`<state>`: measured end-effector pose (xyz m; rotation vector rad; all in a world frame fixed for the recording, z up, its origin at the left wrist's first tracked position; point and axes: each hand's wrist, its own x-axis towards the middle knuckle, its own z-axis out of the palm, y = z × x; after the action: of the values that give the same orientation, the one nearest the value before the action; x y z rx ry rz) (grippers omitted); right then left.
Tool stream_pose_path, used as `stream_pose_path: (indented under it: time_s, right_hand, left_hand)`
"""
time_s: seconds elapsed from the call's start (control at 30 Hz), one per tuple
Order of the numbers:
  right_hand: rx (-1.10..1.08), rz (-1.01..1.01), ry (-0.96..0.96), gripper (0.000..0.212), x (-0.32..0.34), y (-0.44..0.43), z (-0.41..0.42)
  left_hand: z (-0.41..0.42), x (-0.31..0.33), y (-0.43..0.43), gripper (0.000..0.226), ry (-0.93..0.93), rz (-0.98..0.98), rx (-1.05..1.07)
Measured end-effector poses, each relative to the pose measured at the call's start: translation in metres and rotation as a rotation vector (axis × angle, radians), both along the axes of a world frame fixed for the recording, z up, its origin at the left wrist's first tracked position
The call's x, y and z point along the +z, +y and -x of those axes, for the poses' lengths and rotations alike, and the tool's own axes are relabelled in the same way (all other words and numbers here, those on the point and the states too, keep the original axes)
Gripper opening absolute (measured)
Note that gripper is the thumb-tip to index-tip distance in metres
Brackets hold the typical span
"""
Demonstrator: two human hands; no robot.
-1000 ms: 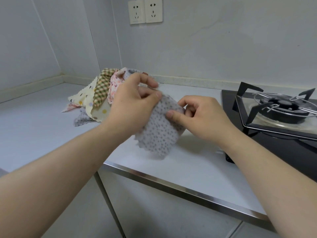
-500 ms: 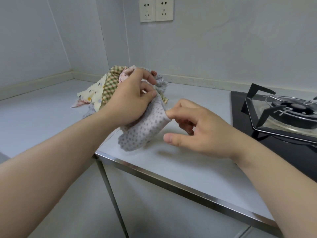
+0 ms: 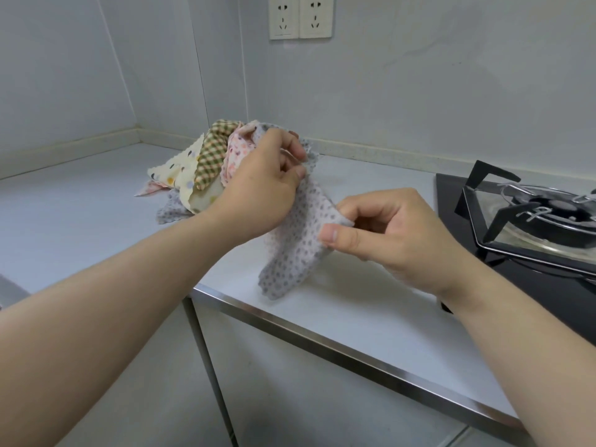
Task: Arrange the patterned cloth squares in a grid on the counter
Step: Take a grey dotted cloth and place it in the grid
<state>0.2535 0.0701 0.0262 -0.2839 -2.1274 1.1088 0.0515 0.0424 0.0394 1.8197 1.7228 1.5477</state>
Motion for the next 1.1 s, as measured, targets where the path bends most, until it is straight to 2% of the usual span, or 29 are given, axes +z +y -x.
stream_pose_path:
  time_s: [0.1, 0.2, 0.33, 0.37, 0.43, 0.5, 0.57, 0.67, 0.73, 0.9, 1.0, 1.1]
  right_hand:
    - [0.022, 0.032, -0.045, 0.024, -0.001, -0.001, -0.001]
    - [0.071, 0.162, -0.074, 0.014, 0.001, -0.002, -0.004]
    - [0.062, 0.134, -0.16, 0.045, 0.0, 0.001, -0.003]
    - [0.053, 0.123, -0.172, 0.048, 0.0, 0.001, -0.003]
    - [0.044, 0.122, -0.158, 0.04, -0.001, 0.001, -0.001]
    - [0.026, 0.154, -0.108, 0.023, -0.001, 0.003, 0.001]
    - [-0.005, 0.216, -0.015, 0.016, -0.002, 0.006, 0.003]
    - [-0.117, 0.35, 0.139, 0.03, -0.006, 0.012, 0.006]
    - [-0.204, 0.404, 0.178, 0.03, -0.008, 0.014, 0.007]
    - [-0.382, 0.439, 0.181, 0.029, -0.012, 0.019, 0.009]
    - [-0.415, 0.653, 0.182, 0.037, -0.013, 0.022, 0.013]
    - [-0.333, 0.87, 0.06, 0.034, -0.014, 0.019, 0.016]
  left_hand:
    - [-0.001, -0.001, -0.003, 0.016, 0.088, -0.081, 0.021]
    - [-0.007, -0.002, -0.008, 0.015, 0.206, -0.152, 0.032]
    - [-0.005, -0.002, -0.009, 0.015, 0.285, -0.2, 0.03]
    - [-0.002, -0.003, -0.008, 0.015, 0.296, -0.204, 0.035]
    - [0.005, -0.003, -0.005, 0.013, 0.315, -0.206, 0.057]
    - [0.01, -0.002, -0.004, 0.013, 0.294, -0.199, 0.077]
    - [0.012, -0.001, -0.002, 0.016, 0.226, -0.185, 0.092]
    - [0.015, -0.005, 0.004, 0.017, 0.139, -0.163, 0.151]
    - [0.01, -0.007, 0.006, 0.017, 0.096, -0.149, 0.174]
    - [-0.007, -0.007, 0.0, 0.019, 0.068, -0.174, 0.159]
    - [-0.01, -0.007, -0.002, 0.02, 0.067, -0.21, 0.19]
    - [-0.015, -0.008, -0.002, 0.018, 0.073, -0.227, 0.206]
